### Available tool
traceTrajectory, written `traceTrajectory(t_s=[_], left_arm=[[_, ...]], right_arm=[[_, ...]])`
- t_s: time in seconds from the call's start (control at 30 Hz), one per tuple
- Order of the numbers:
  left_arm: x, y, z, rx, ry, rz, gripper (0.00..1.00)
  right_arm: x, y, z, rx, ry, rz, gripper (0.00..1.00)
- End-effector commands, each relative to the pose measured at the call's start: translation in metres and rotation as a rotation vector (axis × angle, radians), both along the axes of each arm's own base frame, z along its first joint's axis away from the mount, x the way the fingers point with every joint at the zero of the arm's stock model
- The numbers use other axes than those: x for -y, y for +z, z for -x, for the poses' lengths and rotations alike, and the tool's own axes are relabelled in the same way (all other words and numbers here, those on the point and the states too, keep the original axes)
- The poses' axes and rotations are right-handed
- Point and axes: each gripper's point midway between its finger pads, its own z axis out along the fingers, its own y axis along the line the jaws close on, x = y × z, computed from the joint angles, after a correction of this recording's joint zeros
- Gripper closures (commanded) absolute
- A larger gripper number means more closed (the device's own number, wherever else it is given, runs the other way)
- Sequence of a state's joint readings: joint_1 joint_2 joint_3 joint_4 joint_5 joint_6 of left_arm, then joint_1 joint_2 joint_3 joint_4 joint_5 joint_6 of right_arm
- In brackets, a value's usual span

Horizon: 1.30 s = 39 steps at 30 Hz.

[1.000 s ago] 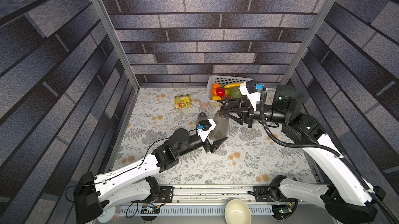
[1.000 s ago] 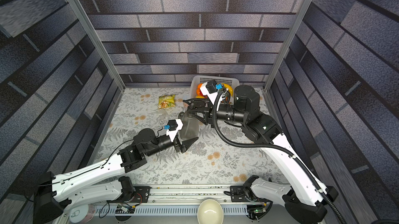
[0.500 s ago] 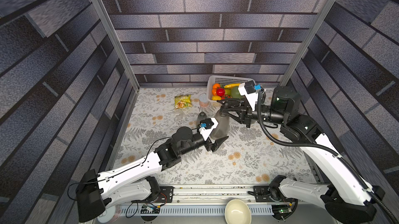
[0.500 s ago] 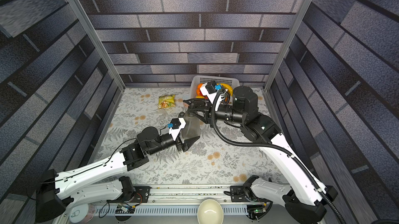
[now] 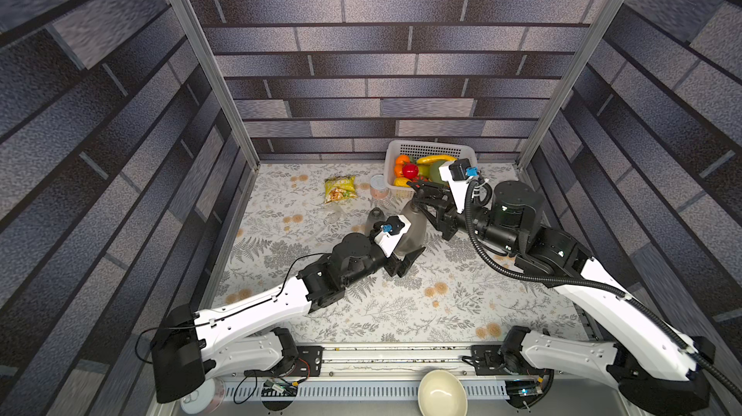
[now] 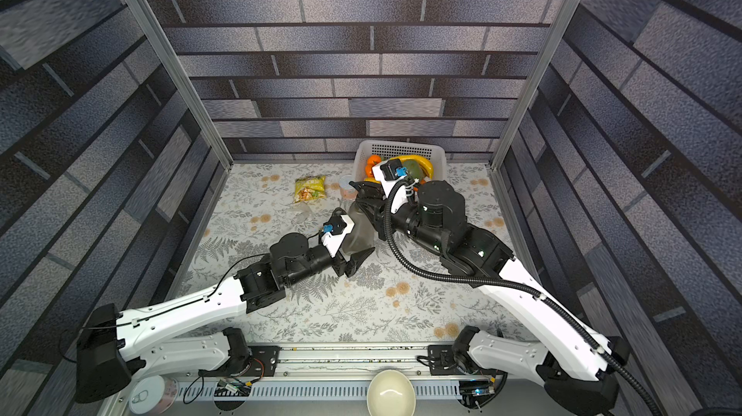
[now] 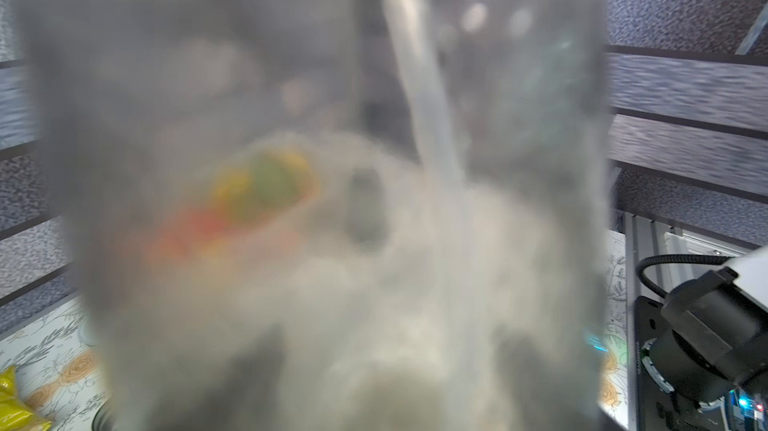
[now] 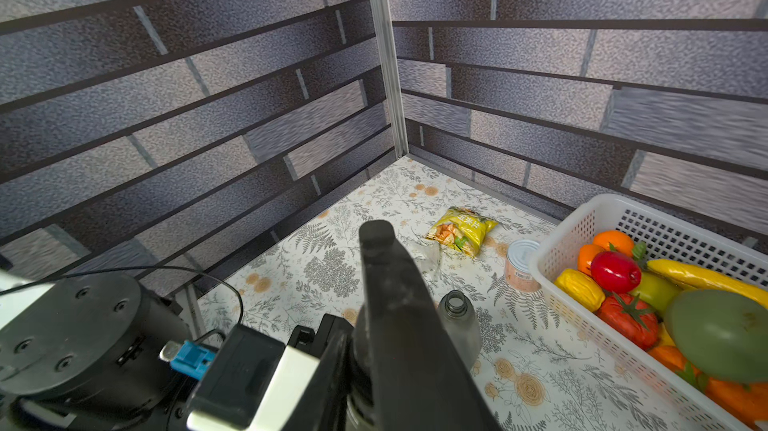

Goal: Attach spray nozzles to spray bottles
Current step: Screw the spray nozzle on the spray bottle.

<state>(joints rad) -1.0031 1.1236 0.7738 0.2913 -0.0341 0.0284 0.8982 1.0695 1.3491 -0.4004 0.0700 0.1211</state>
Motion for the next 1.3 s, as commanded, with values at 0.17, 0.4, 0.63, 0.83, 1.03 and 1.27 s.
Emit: traceTrajectory(t_s=[0.17, 0.4, 0.63, 0.83, 1.03, 1.27], left_arm=[[0.008, 0.075, 0.001, 0.191, 0.028, 0.137, 0.36], [0.015, 0.08, -0.001, 0.246, 0.061, 0.156, 0.36], [0.019, 0.076, -0.002, 0.288, 0.092, 0.153, 0.36], [0.015, 0.07, -0.005, 0.322, 0.147, 0.162, 0.36], [0.008, 0.058, -0.004, 0.302, 0.152, 0.141, 0.36], [-0.001, 0.049, -0.006, 0.286, 0.168, 0.123, 0.36]], right_arm=[[0.0, -0.031, -0.024, -0.046, -0.302, 0.064, 0.85], [-0.017, -0.027, -0.024, 0.039, -0.483, 0.113, 0.84], [-0.019, -0.018, -0.032, 0.063, -0.588, 0.086, 0.83], [-0.023, -0.017, -0.039, 0.086, -0.633, 0.098, 0.78], [-0.019, -0.005, -0.03, 0.081, -0.572, 0.084, 0.66], [-0.008, 0.009, -0.021, 0.086, -0.536, 0.098, 0.55]])
